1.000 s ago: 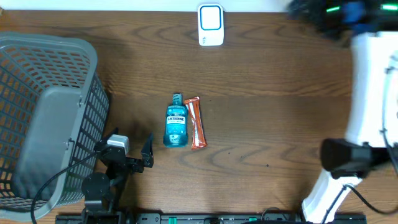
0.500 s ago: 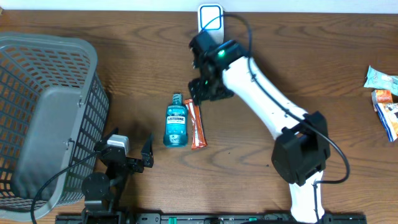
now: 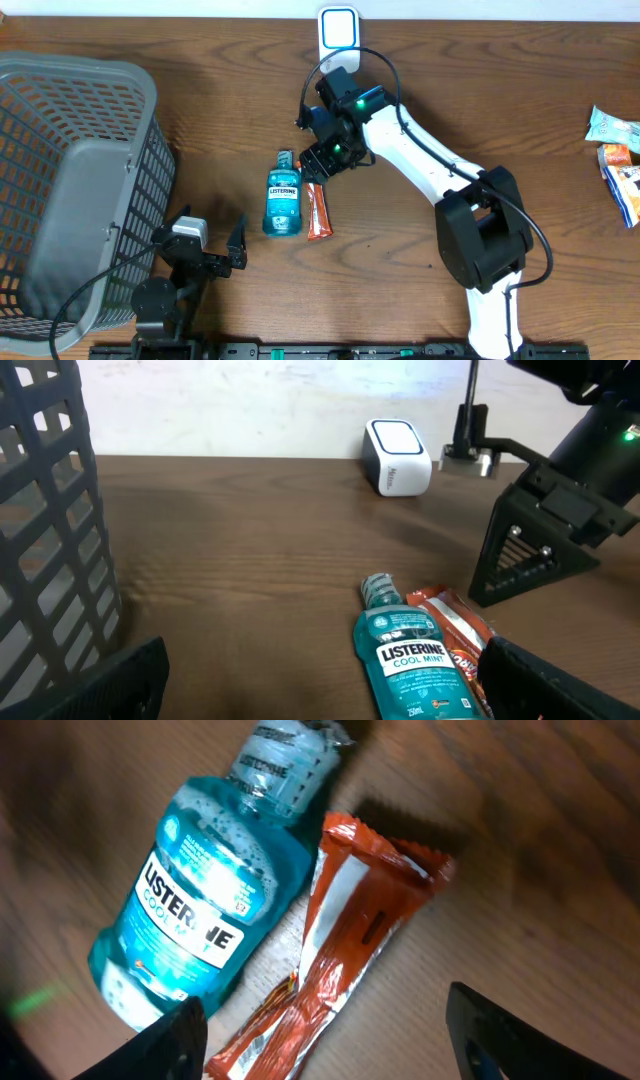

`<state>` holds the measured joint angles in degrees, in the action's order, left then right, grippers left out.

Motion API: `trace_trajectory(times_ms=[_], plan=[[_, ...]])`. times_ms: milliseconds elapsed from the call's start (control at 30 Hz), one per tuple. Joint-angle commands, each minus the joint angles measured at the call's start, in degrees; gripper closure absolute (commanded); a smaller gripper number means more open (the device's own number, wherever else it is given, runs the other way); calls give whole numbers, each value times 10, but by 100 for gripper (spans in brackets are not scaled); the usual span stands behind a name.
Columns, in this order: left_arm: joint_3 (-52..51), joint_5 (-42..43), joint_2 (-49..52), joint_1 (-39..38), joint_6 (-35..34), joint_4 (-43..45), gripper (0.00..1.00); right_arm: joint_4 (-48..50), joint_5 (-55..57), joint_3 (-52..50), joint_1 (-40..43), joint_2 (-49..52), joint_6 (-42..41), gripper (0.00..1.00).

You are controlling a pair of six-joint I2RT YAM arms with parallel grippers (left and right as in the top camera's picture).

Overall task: Scan the item barcode
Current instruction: 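Reach the right gripper to the red wrapper and grasp it, then lift the red wrapper and carry it toward the scanner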

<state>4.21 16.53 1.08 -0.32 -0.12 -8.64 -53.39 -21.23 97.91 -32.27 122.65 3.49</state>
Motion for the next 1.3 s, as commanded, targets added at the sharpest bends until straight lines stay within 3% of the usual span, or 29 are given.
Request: trace_trajectory(times_ms=[0, 267, 333, 533, 800, 1000, 1267], plan=[[-10, 3, -1, 2, 3, -12, 2, 1, 3, -3, -3, 28, 39, 29], [-10, 3, -1, 2, 3, -12, 2, -30, -42, -3, -12, 98, 40, 35], [-10, 3, -1, 2, 3, -12, 2, -47, -49, -3, -20, 109, 41, 41], [-10, 3, -1, 2, 3, -12, 2, -71, -44, -4, -34, 134, 40, 99], [-10, 3, -1, 2, 3, -12, 2, -85, -64, 53, 1, 118, -48, 99], [-10, 3, -1, 2, 3, -12, 2, -93, -151, 74, 52, 49, -47, 99], [-10, 3, -1, 2, 3, -12, 2, -168, -297, 74, 102, -13, 96, 99]])
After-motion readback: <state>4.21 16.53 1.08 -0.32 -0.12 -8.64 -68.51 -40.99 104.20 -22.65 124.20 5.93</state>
